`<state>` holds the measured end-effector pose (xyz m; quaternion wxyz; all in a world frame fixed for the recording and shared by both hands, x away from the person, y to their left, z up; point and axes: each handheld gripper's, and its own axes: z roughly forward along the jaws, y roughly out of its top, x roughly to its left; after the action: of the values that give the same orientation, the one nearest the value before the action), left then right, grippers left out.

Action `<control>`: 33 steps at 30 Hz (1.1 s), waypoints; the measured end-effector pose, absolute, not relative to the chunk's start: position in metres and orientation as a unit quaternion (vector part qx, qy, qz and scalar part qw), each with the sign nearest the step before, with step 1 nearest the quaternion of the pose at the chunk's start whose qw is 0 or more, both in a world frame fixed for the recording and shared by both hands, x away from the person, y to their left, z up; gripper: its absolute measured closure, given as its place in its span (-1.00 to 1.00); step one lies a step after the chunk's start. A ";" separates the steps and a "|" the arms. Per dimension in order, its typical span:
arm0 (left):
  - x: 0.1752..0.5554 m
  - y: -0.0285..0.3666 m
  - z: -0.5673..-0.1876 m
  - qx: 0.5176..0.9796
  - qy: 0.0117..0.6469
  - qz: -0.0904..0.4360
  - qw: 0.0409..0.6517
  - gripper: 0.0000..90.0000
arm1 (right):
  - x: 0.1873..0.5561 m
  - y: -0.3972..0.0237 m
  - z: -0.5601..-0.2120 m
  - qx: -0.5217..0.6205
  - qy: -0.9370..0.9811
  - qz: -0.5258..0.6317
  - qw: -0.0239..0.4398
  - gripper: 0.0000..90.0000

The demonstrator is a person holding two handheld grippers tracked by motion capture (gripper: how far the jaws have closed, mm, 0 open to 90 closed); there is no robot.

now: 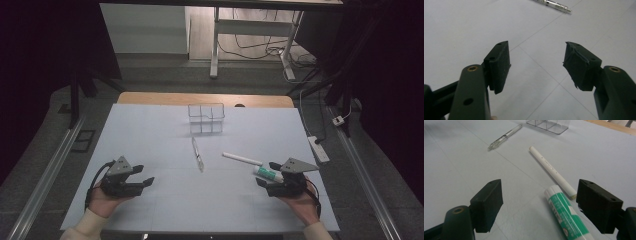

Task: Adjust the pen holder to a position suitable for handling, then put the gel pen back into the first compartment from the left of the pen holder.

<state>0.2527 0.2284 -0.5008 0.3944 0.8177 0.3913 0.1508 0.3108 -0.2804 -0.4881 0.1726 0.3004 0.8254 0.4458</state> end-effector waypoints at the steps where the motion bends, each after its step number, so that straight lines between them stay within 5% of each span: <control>1: 0.251 0.229 -0.501 0.817 0.391 0.151 0.395 -0.17 | 0.312 -0.278 -0.487 0.301 0.825 0.447 0.172 -0.53; 33: 0.244 0.227 -0.509 0.821 0.391 0.153 0.388 -0.20 | 0.338 -0.189 -0.468 0.283 0.850 0.427 0.123 -0.47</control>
<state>0.2437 0.2273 -0.5087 0.3875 0.8206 0.3911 0.1530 0.3382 -0.1892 -0.4676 0.1227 0.2828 0.8499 0.4274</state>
